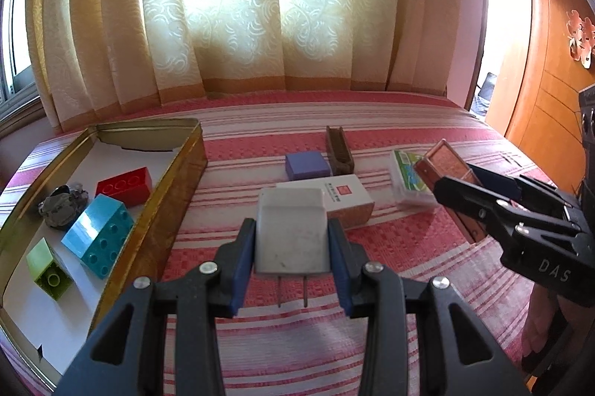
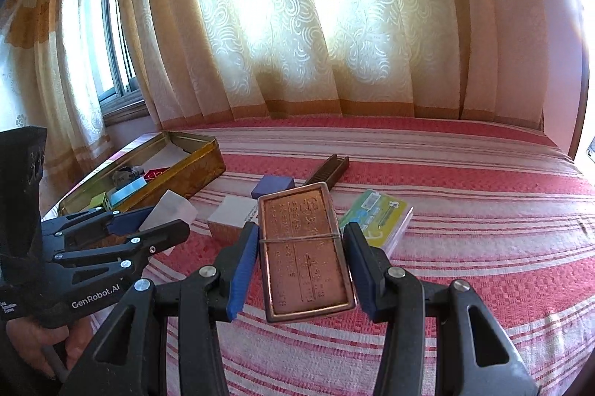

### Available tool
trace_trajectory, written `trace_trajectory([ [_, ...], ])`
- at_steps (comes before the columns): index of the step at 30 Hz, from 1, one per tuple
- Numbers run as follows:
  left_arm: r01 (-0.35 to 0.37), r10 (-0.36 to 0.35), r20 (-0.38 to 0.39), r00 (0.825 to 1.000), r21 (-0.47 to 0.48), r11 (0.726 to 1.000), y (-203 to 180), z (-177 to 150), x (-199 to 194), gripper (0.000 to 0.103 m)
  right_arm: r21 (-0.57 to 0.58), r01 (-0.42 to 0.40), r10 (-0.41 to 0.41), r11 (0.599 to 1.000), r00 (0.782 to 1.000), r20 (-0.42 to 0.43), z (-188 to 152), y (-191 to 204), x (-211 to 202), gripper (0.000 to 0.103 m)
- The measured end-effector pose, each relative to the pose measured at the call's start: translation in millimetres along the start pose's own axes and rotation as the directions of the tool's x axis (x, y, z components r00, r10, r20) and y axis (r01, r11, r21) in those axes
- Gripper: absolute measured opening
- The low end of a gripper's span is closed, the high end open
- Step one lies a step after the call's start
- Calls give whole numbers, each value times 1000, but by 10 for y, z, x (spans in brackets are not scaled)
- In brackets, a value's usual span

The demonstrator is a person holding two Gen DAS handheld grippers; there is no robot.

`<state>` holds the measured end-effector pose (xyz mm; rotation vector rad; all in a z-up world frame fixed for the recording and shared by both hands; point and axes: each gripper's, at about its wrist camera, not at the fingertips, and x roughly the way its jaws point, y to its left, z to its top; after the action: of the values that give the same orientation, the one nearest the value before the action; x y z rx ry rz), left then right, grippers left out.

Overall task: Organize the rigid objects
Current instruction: 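Carry the copper plate and white plug with both grippers toward the gold tin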

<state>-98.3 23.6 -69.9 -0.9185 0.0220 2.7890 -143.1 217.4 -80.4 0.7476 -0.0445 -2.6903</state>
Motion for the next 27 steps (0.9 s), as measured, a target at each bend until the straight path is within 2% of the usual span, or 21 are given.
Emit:
trace_trajectory([
  [27, -27, 28, 26, 999, -36, 999, 226, 46, 34, 37, -29, -10, 11, 1000, 999, 43, 45, 218, 75, 50],
])
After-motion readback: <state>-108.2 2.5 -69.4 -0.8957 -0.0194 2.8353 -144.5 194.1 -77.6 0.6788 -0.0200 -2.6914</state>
